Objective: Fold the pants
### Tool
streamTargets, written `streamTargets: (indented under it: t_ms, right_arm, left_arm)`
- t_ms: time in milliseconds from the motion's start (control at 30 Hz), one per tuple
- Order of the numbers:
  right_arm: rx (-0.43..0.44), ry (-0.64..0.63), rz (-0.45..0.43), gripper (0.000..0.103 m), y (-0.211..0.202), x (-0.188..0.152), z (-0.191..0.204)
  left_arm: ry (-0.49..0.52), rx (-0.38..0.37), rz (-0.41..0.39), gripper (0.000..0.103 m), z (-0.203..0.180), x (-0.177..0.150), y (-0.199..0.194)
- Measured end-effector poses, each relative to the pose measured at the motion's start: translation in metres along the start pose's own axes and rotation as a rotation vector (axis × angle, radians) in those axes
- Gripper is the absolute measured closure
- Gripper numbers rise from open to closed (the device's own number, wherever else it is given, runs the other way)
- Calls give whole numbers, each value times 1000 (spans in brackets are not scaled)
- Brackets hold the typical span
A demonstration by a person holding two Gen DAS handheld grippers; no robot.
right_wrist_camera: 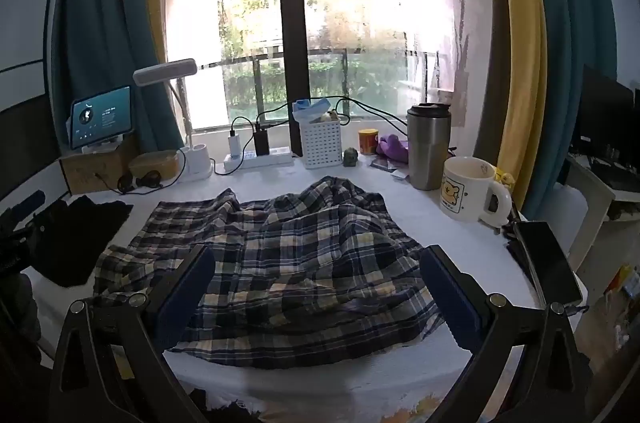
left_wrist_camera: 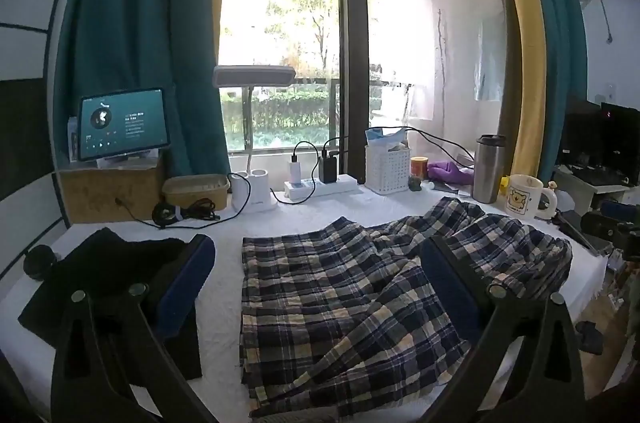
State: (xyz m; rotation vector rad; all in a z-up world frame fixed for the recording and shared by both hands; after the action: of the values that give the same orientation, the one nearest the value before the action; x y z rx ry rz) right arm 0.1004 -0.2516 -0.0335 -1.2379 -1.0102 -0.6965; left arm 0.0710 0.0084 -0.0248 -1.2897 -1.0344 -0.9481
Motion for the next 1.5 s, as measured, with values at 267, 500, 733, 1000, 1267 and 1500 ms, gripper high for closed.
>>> streamTargets:
  t_ms: [267,500,733,1000,1267,1500]
  right_arm:
    - [2,12,4,1,0,-1,-2]
    - [5,12,2,1,1,0,-1]
    - [4,12,3,1,1,1,-1]
    - [7,10,2,1,-1,3,1]
    - [6,8,0,1,-2,4,2]
    - [8,8,-1,1,-3,5,2]
  left_arm:
    - [-2,-1,2,2,1,1,0]
    - [1,-5,-12,2,-2,2,-4]
    - [-1,-3,-22,2,-4,4,-6]
    - [-5,-14,-21,2,-4,6,-7]
    - [-5,-21,-20,2,-7,7,-7]
    - [-5,-33,-18,2,-9,6,-7]
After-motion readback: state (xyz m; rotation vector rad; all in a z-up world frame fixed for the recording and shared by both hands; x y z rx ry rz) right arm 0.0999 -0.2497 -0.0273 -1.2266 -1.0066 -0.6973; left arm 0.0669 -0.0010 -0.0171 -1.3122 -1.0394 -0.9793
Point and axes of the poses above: each gripper's, at about its wrist camera, not at the fingertips, and y roughly the way its jaws point, z to its left, x to its top, the point moved 7 cm from there along y, roughly the way its jaws point, and after that the axes turned 3 degrees about x, right-handed, at the moved point
